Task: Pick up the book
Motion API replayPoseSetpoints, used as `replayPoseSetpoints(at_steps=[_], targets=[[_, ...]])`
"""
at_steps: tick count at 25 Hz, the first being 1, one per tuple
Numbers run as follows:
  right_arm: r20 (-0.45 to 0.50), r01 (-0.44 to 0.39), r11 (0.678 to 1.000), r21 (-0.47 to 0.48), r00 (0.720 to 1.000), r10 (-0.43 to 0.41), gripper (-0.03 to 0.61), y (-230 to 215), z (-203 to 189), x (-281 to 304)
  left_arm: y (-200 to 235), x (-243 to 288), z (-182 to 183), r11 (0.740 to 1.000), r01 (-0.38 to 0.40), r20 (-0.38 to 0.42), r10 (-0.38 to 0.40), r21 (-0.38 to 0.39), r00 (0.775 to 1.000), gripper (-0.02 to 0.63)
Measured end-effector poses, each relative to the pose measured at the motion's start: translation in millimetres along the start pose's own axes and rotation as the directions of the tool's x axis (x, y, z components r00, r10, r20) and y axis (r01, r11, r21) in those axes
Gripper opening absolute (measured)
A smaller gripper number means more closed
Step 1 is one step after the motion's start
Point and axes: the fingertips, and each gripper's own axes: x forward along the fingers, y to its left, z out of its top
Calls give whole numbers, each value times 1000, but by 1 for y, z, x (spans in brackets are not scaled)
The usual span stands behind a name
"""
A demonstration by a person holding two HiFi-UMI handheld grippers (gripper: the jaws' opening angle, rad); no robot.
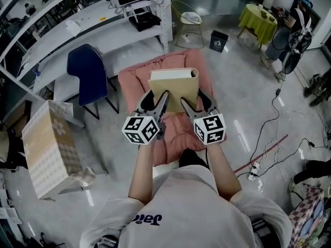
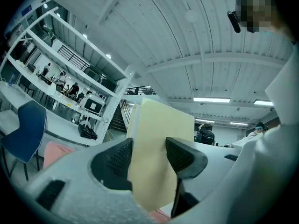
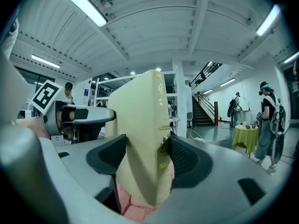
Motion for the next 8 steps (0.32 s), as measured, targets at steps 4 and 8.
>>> replayPoseSetpoints(at_steps=[4, 8], targets=[[-5, 0, 1000, 0, 1000, 0, 295, 0, -2, -3, -2, -2, -2, 1000, 0, -1, 0, -4, 1000, 232], [-13, 1, 1000, 1, 1000, -1, 295, 1, -3, -2, -1, -2, -3, 1000, -2, -5, 2, -7, 1000, 232]])
